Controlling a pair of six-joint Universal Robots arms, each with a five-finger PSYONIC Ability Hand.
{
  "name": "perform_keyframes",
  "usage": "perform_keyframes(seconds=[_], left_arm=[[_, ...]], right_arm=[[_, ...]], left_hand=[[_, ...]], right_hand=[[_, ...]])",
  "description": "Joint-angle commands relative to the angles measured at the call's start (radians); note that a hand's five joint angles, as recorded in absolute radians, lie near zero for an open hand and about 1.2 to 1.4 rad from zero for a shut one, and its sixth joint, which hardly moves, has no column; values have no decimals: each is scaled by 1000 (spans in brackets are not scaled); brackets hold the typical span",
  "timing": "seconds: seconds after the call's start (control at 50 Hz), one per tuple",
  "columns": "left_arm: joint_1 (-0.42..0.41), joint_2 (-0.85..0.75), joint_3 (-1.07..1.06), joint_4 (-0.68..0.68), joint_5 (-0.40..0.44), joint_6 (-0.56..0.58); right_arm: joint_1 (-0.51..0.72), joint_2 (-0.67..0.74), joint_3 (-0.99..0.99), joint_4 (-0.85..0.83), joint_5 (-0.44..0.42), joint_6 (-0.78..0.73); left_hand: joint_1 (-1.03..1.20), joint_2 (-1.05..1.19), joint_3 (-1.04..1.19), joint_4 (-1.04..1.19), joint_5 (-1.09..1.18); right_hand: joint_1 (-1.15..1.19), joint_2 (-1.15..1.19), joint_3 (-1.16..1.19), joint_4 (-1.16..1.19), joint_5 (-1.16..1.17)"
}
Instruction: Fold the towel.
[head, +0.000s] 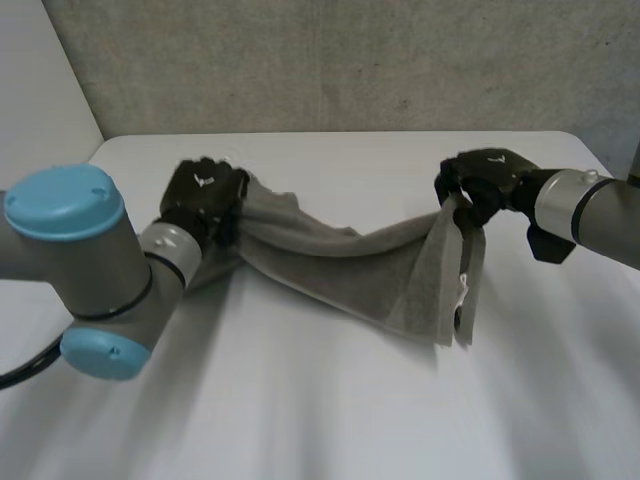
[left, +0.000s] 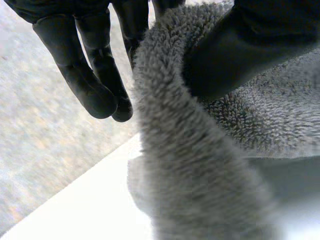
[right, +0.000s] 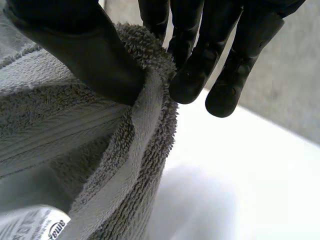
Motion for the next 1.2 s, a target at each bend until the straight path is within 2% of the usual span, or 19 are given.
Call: perform_keyframes(seconds=[0.02, 0.08, 0.12, 0.14, 0.16, 0.24, 0.4, 0.64, 0.8, 0.82, 0.84, 0.86, 0.88, 0.98, 1.08, 1.2], left_arm=[[-51, -13, -27, 3, 3, 1], [-60, -19, -27, 2, 3, 1], [-82, -33, -27, 0, 1, 1], [-82, -33, -27, 0, 1, 1], [-92, -41, -28, -1, 0, 2], [-111, -50, -36, -5, 0, 7], [-116, -52, -36, -3, 0, 8], [-108, -36, -38, -6, 0, 10], [-96, -33, -74, -9, 1, 42], [-96, -33, -79, -9, 1, 51], [-96, -33, -85, -9, 1, 59], [-96, -33, -85, -9, 1, 59], [-96, -33, -91, -9, 1, 65], [-90, -32, -110, -9, 1, 70], [-76, -18, -136, -9, 3, 71], [-40, 16, -171, -9, 13, 73]], right_arm=[[-71, 87, -51, 16, 40, 40], [-76, 109, -57, 16, 55, 40], [-78, 153, -62, 12, 74, 34], [-78, 153, -62, 12, 74, 34], [-81, 175, -64, 12, 81, 25], [-93, 204, -64, 11, 103, -14], [-113, 221, -87, -14, 196, -89], [-179, 251, -143, -41, 215, -94], [-197, 281, -157, -27, 219, -166], [-190, 275, -143, -29, 218, -187], [-184, 273, -127, -27, 218, -205], [-184, 273, -126, -27, 218, -206], [-182, 268, -99, -32, 212, -219], [-184, 161, 7, -116, 196, -248], [-188, -21, 220, -302, 170, -316], [-187, -152, 372, -374, 157, -365]], left_hand=[[-275, -328, -329, -304, -481], [-355, -409, -409, -384, -561], [-630, -683, -683, -658, -835], [-631, -685, -685, -660, -837], [-742, -795, -795, -770, -948], [-825, -879, -879, -854, -1031], [-1303, -1357, -1357, -1332, -1509], [-1315, -1369, -1369, -1344, -1521], [-1304, -1357, -1357, -1332, -1510], [-1304, -1357, -1357, -1332, -1510], [-1301, -1354, -1354, -1329, -1507], [-1301, -1354, -1354, -1329, -1507], [-1298, -1351, -1351, -1326, -1504], [-1292, -1345, -1345, -1321, -1498], [-1268, -1322, -1322, -1297, -1474], [-1224, -1278, -1278, -1253, -1430]], right_hand=[[57, 123, 48, 48, 74], [57, 123, 48, 48, 74], [57, 123, 48, 48, 74], [57, 123, 48, 48, 74], [57, 123, 48, 48, 74], [57, 123, 48, 48, 74], [57, 123, 48, 48, 74], [57, 123, 48, 48, 74], [57, 123, 48, 48, 74], [-378, -312, -387, -387, -361], [-926, -860, -935, -935, -909], [-931, -865, -941, -940, -915], [-1165, -1099, -1174, -1174, -1148], [-1165, -1099, -1174, -1174, -1148], [-1165, -1099, -1174, -1174, -1148], [-1165, -1099, -1174, -1174, -1148]])
